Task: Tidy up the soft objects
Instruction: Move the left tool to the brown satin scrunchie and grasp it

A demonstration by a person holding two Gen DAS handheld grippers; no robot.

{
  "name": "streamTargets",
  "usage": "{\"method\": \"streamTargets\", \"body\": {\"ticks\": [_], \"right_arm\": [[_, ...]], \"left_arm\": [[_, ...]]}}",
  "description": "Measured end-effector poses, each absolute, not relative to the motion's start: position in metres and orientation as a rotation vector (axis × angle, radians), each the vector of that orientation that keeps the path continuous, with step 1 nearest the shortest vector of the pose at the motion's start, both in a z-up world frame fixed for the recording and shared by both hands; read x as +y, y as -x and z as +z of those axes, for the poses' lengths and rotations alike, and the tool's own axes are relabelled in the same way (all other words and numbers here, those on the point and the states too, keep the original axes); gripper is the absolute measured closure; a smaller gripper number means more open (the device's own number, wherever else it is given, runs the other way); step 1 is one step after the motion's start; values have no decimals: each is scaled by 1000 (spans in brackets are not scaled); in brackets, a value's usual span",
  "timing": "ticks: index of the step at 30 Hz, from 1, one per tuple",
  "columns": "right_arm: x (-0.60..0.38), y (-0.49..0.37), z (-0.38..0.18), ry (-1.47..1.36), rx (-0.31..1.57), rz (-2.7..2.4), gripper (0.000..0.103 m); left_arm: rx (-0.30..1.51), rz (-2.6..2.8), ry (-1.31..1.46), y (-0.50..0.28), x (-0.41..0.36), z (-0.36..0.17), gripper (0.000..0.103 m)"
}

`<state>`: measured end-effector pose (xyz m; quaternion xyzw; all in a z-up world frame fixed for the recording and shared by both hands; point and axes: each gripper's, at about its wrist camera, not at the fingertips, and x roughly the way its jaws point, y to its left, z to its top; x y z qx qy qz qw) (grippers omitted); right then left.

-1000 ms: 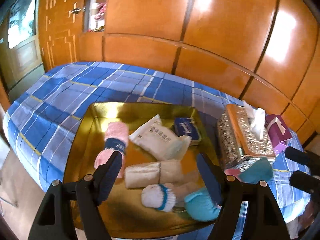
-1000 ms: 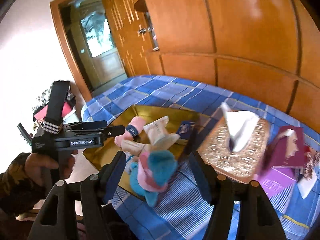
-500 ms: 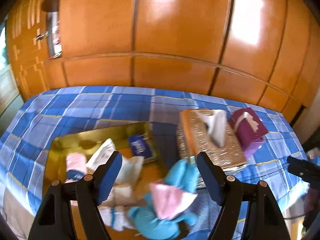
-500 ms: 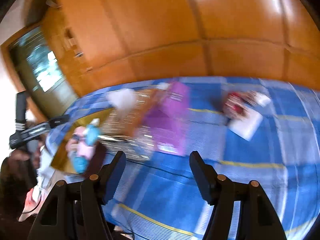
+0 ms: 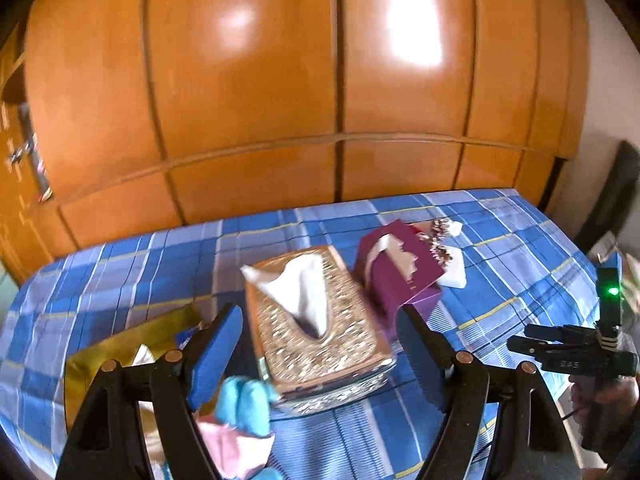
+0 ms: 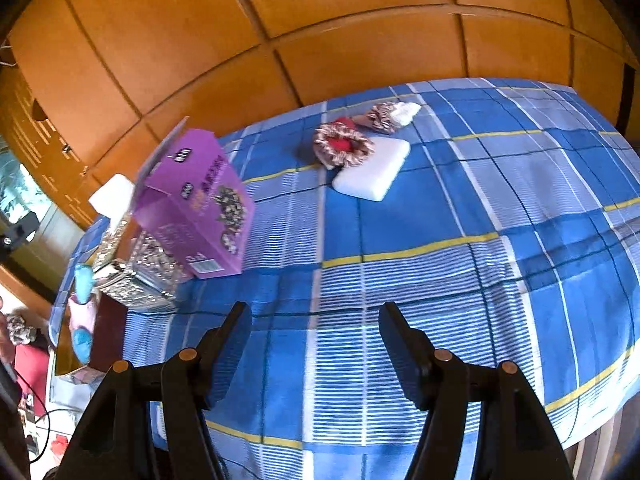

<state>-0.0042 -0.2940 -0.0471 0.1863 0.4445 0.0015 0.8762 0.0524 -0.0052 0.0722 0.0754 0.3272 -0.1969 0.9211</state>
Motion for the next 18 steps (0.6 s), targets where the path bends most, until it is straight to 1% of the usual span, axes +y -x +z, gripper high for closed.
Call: {"method": "streamTargets", "body": {"ticks": [8, 14, 18], "right_arm": [[-302, 5, -58, -398, 938, -45, 36], [-308, 7, -65, -394, 944, -86, 36], [-312, 7, -69, -397, 948, -98, 36]], "left_arm": [[650, -473, -241, -54, -44, 79, 23], [642, -538, -255, -61, -77, 91, 23], [694, -618, -216, -81, -112, 102, 23]]}}
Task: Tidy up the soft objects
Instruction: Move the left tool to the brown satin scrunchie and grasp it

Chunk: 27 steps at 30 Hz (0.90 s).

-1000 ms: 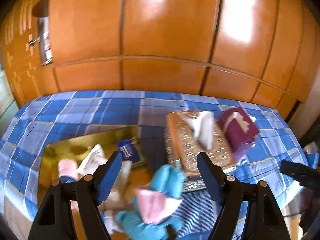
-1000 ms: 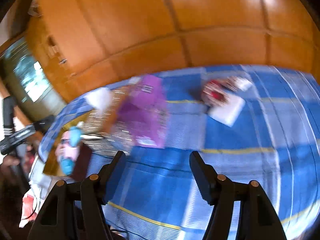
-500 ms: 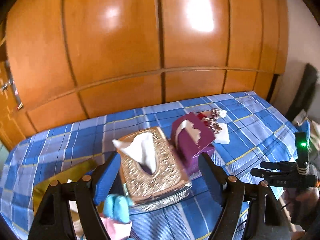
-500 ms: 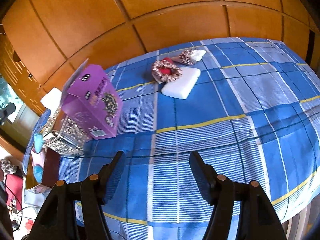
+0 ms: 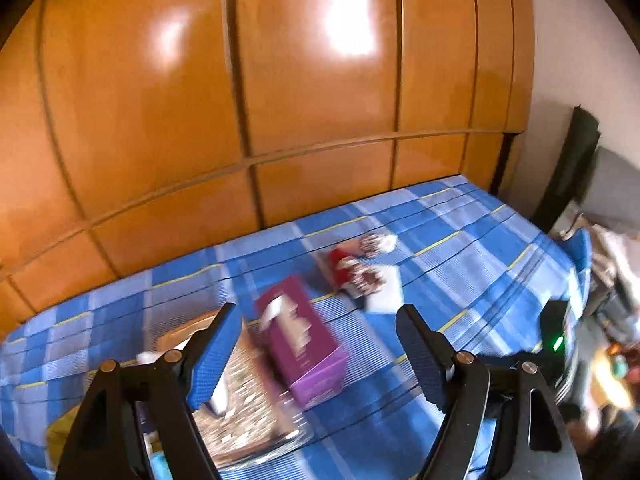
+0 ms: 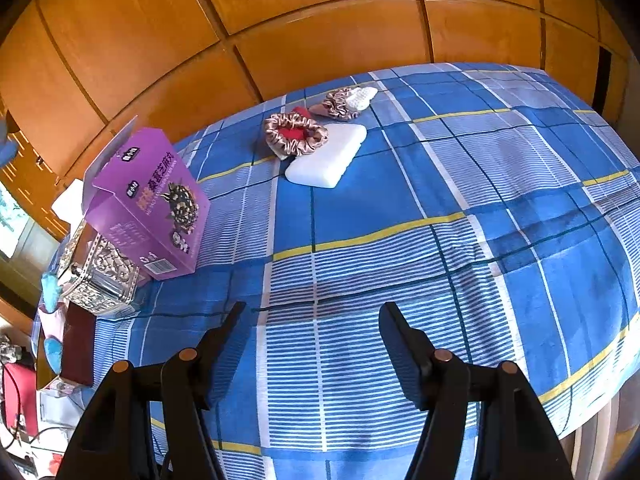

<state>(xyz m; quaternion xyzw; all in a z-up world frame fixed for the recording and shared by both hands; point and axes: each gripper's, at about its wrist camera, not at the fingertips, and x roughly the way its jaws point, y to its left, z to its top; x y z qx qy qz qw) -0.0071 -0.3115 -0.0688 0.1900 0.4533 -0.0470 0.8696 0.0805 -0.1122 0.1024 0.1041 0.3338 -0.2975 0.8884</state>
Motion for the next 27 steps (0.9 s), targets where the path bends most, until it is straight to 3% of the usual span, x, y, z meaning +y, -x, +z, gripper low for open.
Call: {"method": "streamTargets", "body": {"ticks": [8, 12, 15, 22, 23, 25, 27], "right_arm": [[-320, 8, -75, -405, 952, -107, 36], [-326, 9, -81, -431, 952, -117, 36], [-331, 10, -83, -462, 947, -122, 36], [-341, 10, -88, -514, 946, -108, 36], [-342, 10, -90, -528, 950, -107, 36], [-346, 10, -94, -552, 956, -103, 36], [-349, 10, -96, -567, 958, -107, 36]], "left_arm": [[864, -659, -150, -123, -196, 86, 23], [974, -607, -82, -157, -235, 55, 24], [1033, -531, -74, -180, -255, 24, 30], [1088, -405, -109, -215, -282, -42, 33], [1096, -393, -115, -219, -285, -49, 37], [1129, -394, -139, -225, -291, -65, 69], [1137, -392, -167, -224, -293, -76, 89]]}}
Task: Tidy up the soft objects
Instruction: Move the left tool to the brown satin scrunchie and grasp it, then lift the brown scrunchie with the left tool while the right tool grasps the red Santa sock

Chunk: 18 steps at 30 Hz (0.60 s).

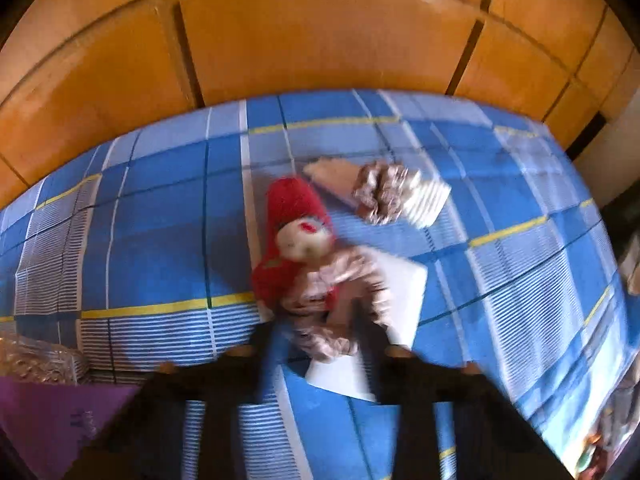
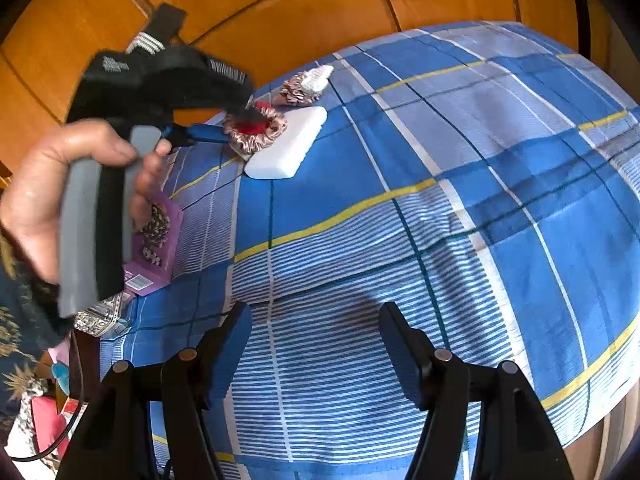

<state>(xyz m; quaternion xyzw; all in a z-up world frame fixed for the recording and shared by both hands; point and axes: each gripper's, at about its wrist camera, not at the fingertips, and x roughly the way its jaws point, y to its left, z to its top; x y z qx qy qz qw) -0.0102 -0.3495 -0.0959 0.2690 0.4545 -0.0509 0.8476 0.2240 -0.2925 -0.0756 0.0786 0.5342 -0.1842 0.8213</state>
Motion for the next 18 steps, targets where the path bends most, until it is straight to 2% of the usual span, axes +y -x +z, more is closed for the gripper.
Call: {"method": "streamTargets", "body": {"ticks": [3, 8, 18], "right_arm": [[-352, 11, -95, -573, 949, -114, 36], [-358, 13, -93, -579, 938, -144, 36], [-372, 19, -83, -520, 932, -241, 36]], "left_arm": [[1095, -446, -158, -211, -283, -74, 95], [1042, -584, -120, -168, -261, -53, 95], [977, -713, -368, -53, -221, -68, 95]]}}
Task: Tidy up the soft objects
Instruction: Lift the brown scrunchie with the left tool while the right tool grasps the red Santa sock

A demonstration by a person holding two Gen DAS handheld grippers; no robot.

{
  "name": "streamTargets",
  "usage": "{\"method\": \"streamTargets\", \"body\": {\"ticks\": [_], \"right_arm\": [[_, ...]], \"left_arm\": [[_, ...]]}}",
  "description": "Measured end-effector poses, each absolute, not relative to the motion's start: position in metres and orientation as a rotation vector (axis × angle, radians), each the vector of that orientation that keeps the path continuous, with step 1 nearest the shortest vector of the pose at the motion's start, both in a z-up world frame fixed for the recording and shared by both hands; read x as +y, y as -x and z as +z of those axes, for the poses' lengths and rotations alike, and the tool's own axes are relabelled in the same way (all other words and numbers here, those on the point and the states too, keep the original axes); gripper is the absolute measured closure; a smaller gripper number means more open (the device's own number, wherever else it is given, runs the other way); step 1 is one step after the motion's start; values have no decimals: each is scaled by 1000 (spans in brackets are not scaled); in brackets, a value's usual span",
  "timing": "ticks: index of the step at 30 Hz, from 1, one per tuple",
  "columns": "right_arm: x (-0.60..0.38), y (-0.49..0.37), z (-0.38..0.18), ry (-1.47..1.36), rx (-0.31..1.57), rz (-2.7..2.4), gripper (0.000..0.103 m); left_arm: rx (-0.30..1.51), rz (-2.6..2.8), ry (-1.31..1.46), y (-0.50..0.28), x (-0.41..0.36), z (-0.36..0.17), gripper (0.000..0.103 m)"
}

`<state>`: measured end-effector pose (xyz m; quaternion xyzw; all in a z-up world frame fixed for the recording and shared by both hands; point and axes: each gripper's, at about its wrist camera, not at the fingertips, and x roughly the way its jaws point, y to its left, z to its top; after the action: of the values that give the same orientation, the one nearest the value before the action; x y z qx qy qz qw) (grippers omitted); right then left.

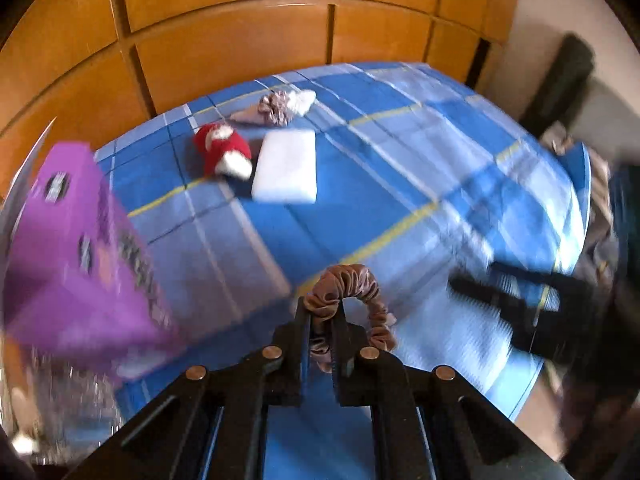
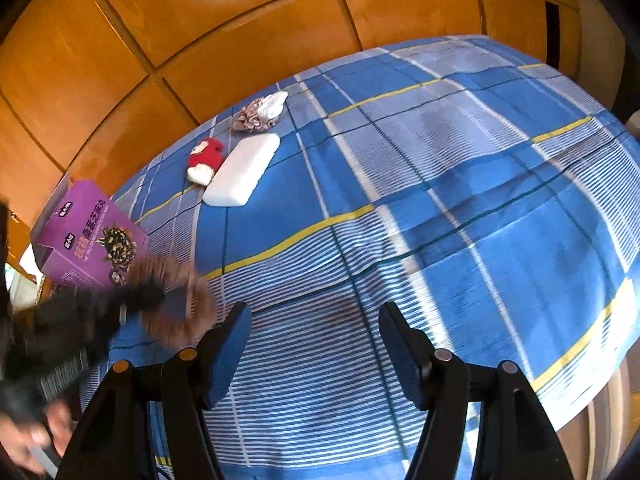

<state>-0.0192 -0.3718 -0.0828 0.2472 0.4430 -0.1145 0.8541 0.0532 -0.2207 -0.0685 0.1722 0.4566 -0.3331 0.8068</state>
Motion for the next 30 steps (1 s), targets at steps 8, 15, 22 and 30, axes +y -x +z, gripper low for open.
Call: {"method": "streamTargets", "body": {"ticks": [8, 15, 22, 30], "right_arm": [[-362, 15, -70, -451, 940, -205, 36], [-360, -9, -48, -361, 956, -74, 36], [-351, -83, -35, -205, 953, 35, 36], [-321, -194, -60, -107, 1015, 80, 36]], "left_arm": [[979, -675, -427, -39, -205, -103, 95], [960, -710, -422, -30, -179, -97, 96], [966, -688, -390, -22, -131, -96, 96], [991, -665, -292, -31, -98, -100, 96]]}}
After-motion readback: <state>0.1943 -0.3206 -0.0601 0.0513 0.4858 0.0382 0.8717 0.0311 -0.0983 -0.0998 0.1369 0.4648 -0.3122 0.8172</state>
